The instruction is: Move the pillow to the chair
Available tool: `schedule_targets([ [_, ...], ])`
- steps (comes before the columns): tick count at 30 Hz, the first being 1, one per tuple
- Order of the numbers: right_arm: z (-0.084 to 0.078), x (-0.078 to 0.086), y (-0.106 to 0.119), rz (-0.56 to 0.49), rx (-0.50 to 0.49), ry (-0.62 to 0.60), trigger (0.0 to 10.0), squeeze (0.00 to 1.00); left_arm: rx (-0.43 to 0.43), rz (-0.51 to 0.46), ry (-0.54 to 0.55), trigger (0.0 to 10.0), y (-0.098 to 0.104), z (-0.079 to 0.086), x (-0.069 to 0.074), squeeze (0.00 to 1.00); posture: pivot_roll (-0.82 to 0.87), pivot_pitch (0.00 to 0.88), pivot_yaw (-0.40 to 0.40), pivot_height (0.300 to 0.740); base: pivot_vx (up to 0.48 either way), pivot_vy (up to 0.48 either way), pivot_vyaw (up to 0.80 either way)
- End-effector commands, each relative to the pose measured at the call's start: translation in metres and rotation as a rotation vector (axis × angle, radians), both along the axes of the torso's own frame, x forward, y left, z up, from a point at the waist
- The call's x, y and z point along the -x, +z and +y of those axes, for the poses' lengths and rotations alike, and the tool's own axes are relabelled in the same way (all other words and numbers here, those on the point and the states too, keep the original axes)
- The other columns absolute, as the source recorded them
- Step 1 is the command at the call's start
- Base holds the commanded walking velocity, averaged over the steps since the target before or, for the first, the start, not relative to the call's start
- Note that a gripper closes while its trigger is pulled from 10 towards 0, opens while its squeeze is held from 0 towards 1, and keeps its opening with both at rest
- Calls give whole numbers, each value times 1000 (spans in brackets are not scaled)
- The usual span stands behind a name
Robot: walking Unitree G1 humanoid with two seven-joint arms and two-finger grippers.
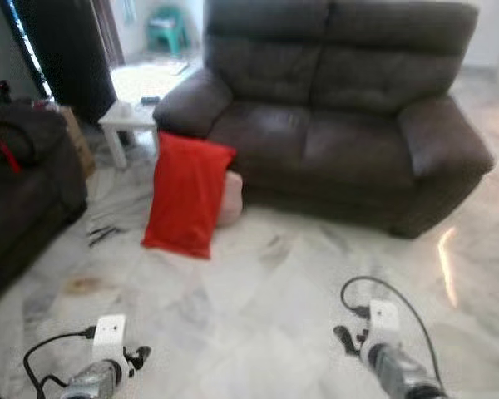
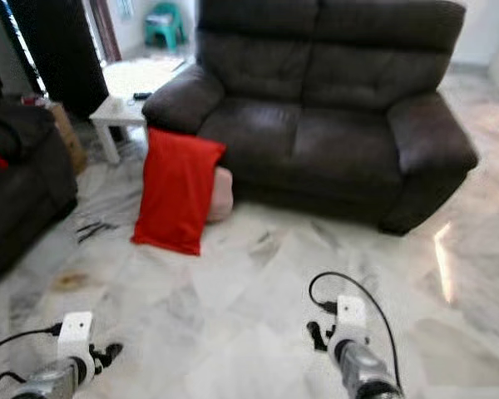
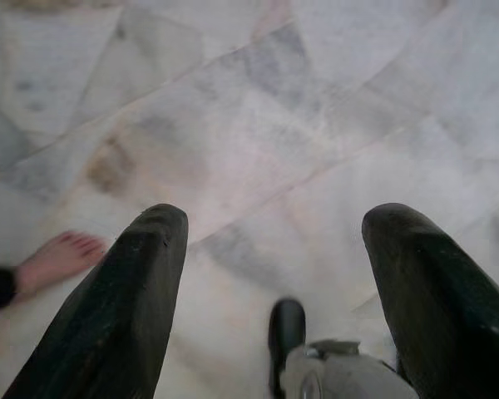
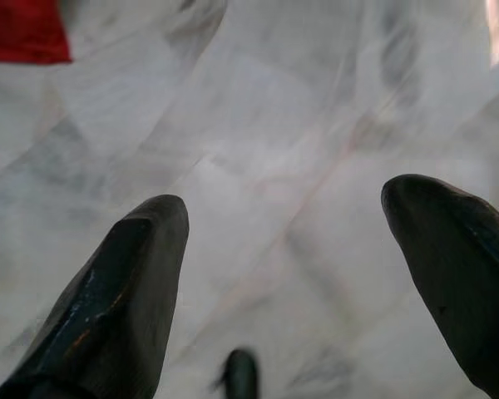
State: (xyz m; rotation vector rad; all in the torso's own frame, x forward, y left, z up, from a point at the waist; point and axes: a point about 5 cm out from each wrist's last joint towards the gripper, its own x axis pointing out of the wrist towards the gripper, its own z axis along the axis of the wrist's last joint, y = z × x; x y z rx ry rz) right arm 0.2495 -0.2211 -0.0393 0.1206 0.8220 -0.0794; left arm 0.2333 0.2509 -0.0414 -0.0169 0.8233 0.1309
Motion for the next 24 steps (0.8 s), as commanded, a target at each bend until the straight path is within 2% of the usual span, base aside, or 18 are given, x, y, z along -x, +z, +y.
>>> schedule_targets([
  [1, 8, -4, 1, 0, -4, 36, 10000, 0, 12, 26, 19, 10000, -3, 1, 5, 0, 125, 0, -71, 740, 326, 0, 0],
  [5, -4, -3, 3, -1, 30, 30, 10000, 0, 34, 38, 17, 10000, -7, -10, 5, 0, 82, 0, -65, 740, 326, 0, 0],
  [12, -14, -1, 5, -8, 40, 0, 10000, 0, 48, 50, -30, 10000, -9, -20, 4, 0, 22, 0, -35, 740, 327, 0, 0],
  [18, -16, 0, 5, 4, 50, 27, 10000, 0, 54, 46, -43, 10000, -10, -22, 4, 0, 15, 0, -39, 740, 328, 0, -658],
  [24, -12, 1, 2, 9, 43, 24, 10000, 0, 42, 50, -56, 10000, -9, -15, 7, 0, 15, 10, -28, 740, 329, 0, -746],
])
